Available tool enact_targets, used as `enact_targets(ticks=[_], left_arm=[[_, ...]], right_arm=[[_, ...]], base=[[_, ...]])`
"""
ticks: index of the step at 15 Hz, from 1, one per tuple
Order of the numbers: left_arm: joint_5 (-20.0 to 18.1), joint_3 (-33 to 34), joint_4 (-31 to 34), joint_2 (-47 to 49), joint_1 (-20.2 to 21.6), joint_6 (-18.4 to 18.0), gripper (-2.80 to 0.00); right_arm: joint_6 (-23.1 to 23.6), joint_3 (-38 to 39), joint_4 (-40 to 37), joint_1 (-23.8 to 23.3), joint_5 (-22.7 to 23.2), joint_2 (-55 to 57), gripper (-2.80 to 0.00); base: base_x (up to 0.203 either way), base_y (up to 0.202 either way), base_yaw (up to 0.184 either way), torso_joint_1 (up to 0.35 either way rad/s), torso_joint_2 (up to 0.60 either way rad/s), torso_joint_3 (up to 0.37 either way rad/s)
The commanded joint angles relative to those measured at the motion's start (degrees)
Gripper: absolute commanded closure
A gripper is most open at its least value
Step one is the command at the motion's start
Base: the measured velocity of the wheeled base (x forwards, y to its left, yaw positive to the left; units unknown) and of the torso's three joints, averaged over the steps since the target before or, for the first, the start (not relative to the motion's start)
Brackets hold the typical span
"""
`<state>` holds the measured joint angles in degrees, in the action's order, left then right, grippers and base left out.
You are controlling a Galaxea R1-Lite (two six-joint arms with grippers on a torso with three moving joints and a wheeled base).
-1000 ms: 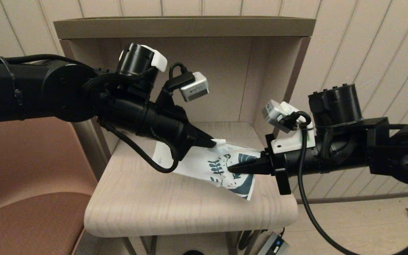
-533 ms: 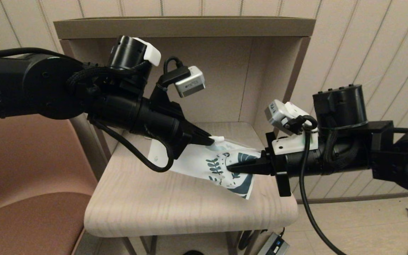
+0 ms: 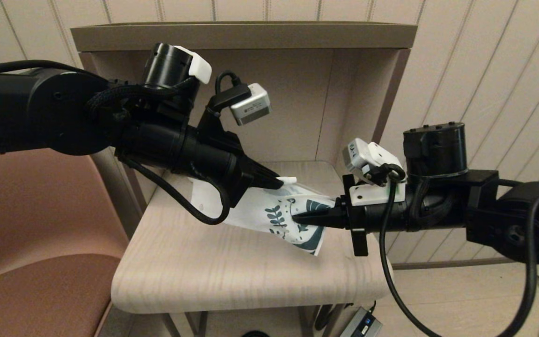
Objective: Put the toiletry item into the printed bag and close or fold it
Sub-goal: Place the toothpaste in the storage bag
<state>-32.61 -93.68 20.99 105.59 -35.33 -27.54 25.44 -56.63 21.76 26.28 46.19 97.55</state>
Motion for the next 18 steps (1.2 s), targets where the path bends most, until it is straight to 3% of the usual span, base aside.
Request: enact_targets(ticks=[1,12,18], left_arm=[[-0.17,-0.09,0.10,0.12,0.00,-0.15,0.00],[-0.17,0.22,0.10,1.02,0.00,-0.50,0.00],[-0.34,-1.92,0.25,0.25,0.48,-0.67,0.00]], right_arm=[[0.66,0.17,0.48,-0.09,0.22,0.88,0.00],[5.22,4.25,3.38,0.17,0.13,-0.35,0.00],[5.24,3.64,3.29,-0.27,0.13,-0.02,0.00]], base=[[0.000,0.000,0.000,0.000,0.00,0.000],[0.000,0.000,0.000,0.000,0.00,0.000],[0.000,0.000,0.000,0.000,0.00,0.000]])
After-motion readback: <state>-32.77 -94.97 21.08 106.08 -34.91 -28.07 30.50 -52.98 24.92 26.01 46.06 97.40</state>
